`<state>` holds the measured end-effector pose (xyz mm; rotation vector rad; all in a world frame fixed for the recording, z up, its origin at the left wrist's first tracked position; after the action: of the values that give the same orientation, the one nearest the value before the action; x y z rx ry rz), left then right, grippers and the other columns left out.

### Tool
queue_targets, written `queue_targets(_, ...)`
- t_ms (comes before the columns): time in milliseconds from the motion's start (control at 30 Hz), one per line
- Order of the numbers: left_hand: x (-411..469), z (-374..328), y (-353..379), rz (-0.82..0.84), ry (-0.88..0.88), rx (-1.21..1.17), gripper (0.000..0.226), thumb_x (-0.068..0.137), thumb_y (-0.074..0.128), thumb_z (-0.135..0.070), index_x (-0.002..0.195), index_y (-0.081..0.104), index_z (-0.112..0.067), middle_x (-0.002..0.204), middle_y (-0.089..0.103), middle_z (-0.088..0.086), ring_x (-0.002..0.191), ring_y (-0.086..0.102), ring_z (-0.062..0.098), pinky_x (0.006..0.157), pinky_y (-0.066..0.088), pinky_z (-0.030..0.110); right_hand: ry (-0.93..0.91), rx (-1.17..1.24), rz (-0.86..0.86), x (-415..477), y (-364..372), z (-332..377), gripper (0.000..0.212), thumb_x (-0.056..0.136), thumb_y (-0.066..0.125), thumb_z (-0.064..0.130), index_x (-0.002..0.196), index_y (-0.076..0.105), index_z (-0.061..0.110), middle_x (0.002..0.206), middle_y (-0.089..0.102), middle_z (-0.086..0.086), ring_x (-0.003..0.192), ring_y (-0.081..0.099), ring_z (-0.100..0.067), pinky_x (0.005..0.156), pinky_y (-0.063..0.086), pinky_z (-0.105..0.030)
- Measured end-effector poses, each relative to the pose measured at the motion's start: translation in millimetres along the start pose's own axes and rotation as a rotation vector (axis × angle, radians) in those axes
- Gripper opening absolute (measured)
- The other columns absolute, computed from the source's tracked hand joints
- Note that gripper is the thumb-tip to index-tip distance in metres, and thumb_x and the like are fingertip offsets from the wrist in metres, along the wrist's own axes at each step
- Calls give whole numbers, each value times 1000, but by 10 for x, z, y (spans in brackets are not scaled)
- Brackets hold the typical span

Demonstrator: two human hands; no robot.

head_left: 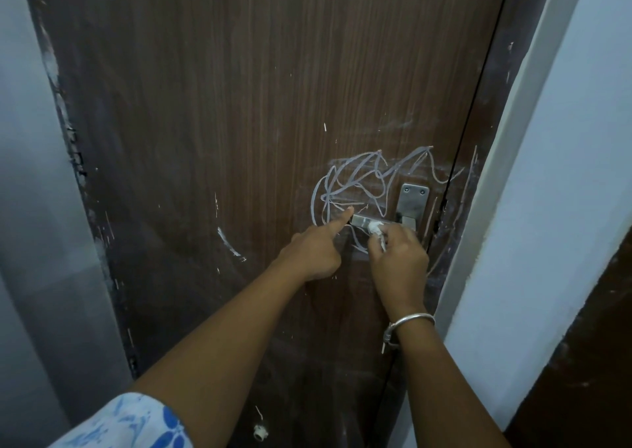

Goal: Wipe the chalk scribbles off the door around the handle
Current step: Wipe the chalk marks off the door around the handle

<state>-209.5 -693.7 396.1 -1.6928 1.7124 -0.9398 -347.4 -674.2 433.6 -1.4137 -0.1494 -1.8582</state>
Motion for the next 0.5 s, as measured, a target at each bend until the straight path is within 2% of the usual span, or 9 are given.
queue_targets(167,14,7,9,14,5,-70,88,82,43,-1,139,9,-59,130,52,22,118,45,51,92,45,54,83,24,-112,-3,-140,-102,6,78,69,3,80,64,2,73,64,-14,59,57,-24,56,34,-21)
queue_targets(333,61,4,10,16,9,-110,90,81,43,4,140,13,-56,133,52,13,117,49,45,92,45,50,-19,4,14,-14,46,30,5,77,67,1,80,64,1,76,64,-15,65,60,-29,58,39,-24)
queue_targets(400,76,13,17,12,8,-131,90,82,43,5,140,13,-57,134,51,12,107,56,39,75,49,41,2,12,-16,-27,10,11,7,76,68,0,81,65,2,76,65,-15,64,60,-28,60,38,-22)
queue_targets(433,86,20,21,12,8,-141,90,82,43,5,140,14,-57,135,50,12,100,59,35,64,48,34,26,17,-47,-33,-23,-1,8,75,69,-1,82,65,1,76,66,-15,64,61,-27,60,38,-21)
queue_targets(500,107,27,20,13,12,-153,91,81,43,6,140,15,-57,136,49,13,86,61,30,53,42,28,51,26,-86,-43,-49,14,8,75,68,-2,82,65,1,75,65,-15,62,60,-27,61,36,-21)
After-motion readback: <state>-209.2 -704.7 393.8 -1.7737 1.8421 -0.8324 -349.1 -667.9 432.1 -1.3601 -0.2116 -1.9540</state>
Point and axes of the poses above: each hand's wrist, its own x-axis towards the middle knuckle, its own y-axis out of the palm, z = x × y, the point moved 10 cm from there along x, towards the middle knuckle
